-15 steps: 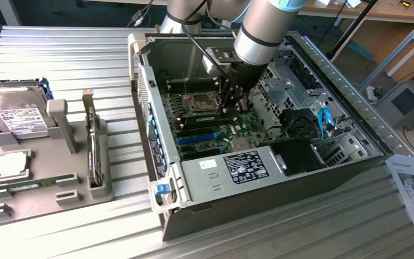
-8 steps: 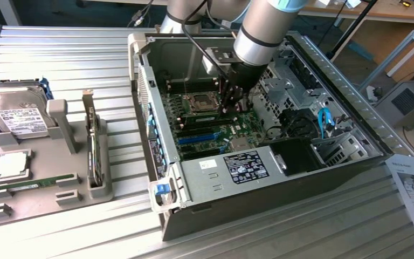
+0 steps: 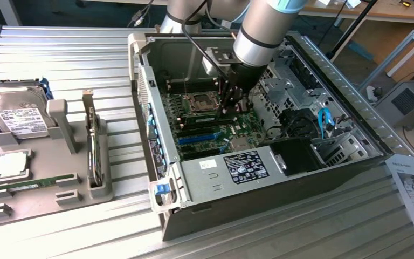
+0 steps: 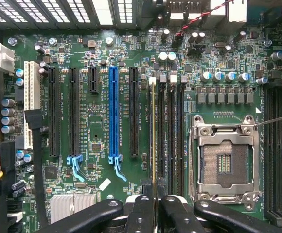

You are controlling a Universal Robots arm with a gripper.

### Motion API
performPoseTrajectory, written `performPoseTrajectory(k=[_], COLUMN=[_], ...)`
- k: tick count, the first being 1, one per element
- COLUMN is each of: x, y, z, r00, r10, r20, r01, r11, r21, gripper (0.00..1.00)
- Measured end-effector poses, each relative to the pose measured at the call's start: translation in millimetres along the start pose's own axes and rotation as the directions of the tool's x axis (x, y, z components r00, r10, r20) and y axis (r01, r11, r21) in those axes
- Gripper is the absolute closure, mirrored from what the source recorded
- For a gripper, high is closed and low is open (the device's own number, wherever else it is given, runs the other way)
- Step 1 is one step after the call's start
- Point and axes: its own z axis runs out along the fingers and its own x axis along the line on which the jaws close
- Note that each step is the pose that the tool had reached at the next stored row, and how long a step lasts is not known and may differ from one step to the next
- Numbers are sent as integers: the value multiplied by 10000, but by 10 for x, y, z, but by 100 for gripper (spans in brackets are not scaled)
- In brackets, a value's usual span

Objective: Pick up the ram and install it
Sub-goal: 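Insert the ram into the slot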

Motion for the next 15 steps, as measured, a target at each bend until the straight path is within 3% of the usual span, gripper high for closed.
performPoseTrajectory(k=[15], x=[-7], y=[13], z=[11], r00=[10000], r10=[0], r20=[1], r01=[0], r11=[10000], r21=[0], gripper=[88])
